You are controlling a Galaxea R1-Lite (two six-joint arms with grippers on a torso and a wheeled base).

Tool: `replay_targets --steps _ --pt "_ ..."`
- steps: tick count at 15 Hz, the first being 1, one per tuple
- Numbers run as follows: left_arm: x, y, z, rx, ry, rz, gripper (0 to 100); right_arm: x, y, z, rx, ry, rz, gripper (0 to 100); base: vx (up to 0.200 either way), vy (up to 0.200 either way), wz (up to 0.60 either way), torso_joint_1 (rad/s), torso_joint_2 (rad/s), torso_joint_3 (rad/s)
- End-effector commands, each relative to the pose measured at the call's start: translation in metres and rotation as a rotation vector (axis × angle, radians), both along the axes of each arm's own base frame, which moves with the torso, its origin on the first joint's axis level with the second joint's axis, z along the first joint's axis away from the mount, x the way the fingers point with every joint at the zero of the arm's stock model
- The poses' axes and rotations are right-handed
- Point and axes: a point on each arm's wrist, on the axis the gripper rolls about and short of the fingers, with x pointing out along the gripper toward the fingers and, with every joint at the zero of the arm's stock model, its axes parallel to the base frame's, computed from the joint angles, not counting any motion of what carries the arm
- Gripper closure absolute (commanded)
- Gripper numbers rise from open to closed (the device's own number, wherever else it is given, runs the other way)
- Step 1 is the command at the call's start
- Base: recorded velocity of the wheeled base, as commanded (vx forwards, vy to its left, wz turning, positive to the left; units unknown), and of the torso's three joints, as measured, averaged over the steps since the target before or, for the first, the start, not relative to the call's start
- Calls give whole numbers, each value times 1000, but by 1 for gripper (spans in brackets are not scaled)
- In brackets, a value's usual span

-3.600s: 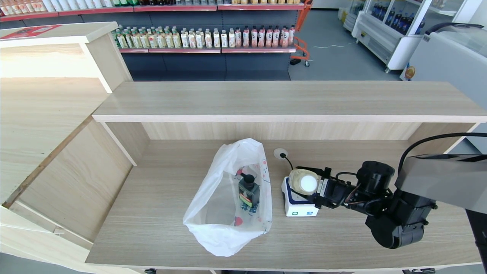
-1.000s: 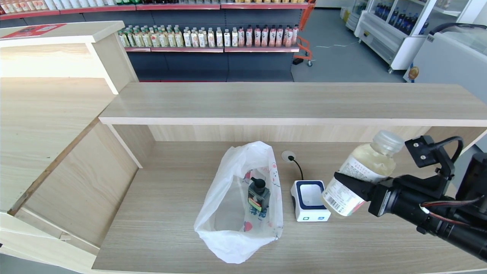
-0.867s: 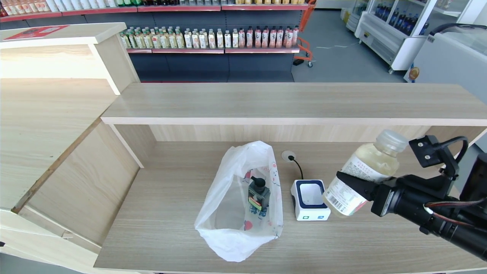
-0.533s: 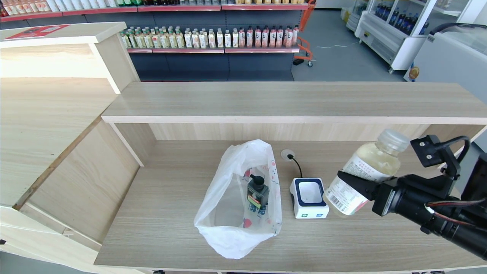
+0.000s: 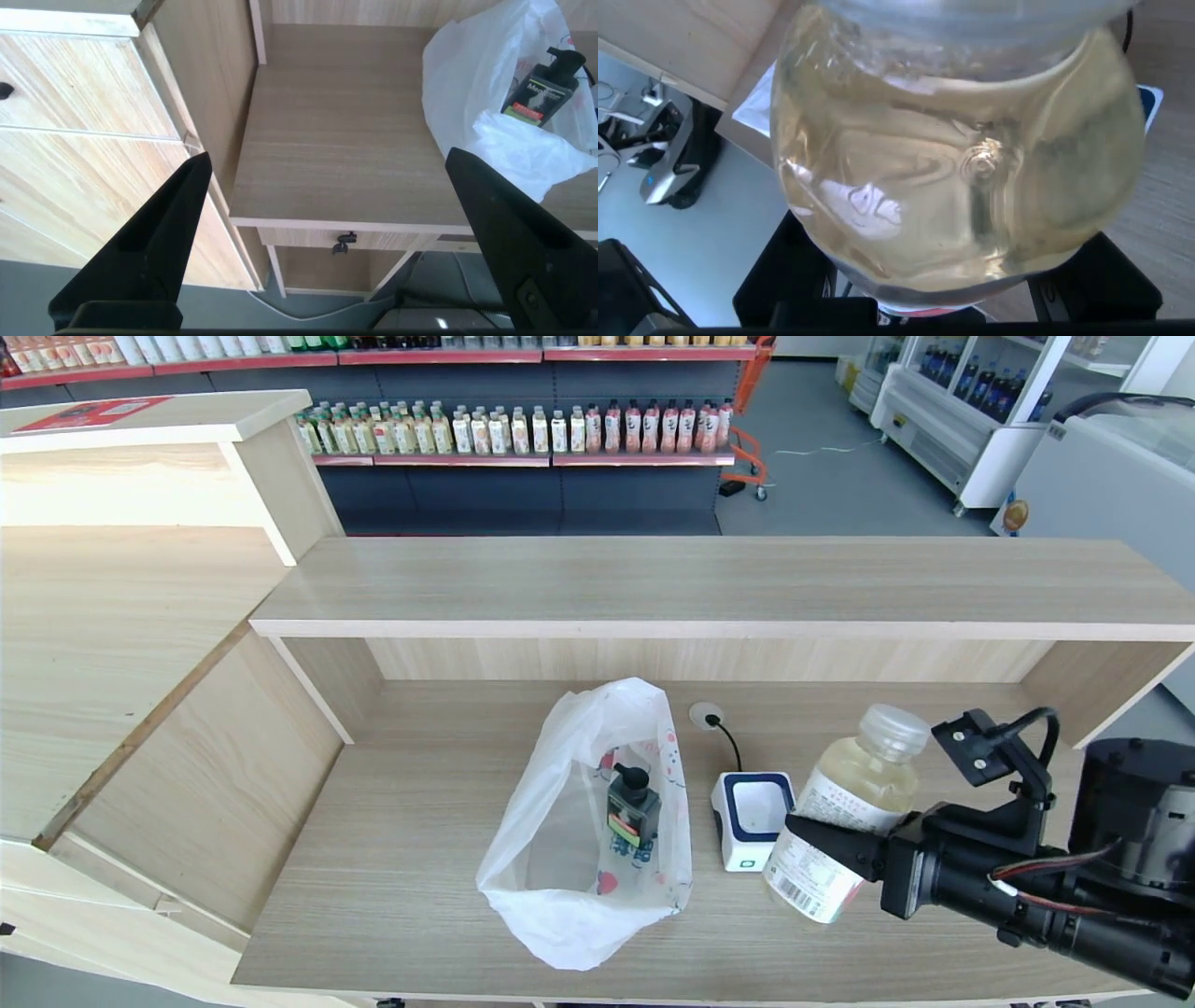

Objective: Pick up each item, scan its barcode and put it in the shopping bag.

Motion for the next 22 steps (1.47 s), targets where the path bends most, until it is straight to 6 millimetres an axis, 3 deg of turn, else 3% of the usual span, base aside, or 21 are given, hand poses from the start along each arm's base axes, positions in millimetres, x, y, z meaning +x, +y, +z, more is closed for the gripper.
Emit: replay_targets --steps 1,14,22 --pt "0 0 0 -2 0 -1 0 10 11 -17 -31 66 26 100 0 0 0 0 0 0" --pt "0 0 0 -2 0 -1 0 42 48 -38 -54 57 224 100 0 0 0 0 0 0" --pt "0 0 0 -2 0 -1 0 58 64 -72 -96 -25 275 100 0 0 0 0 0 0"
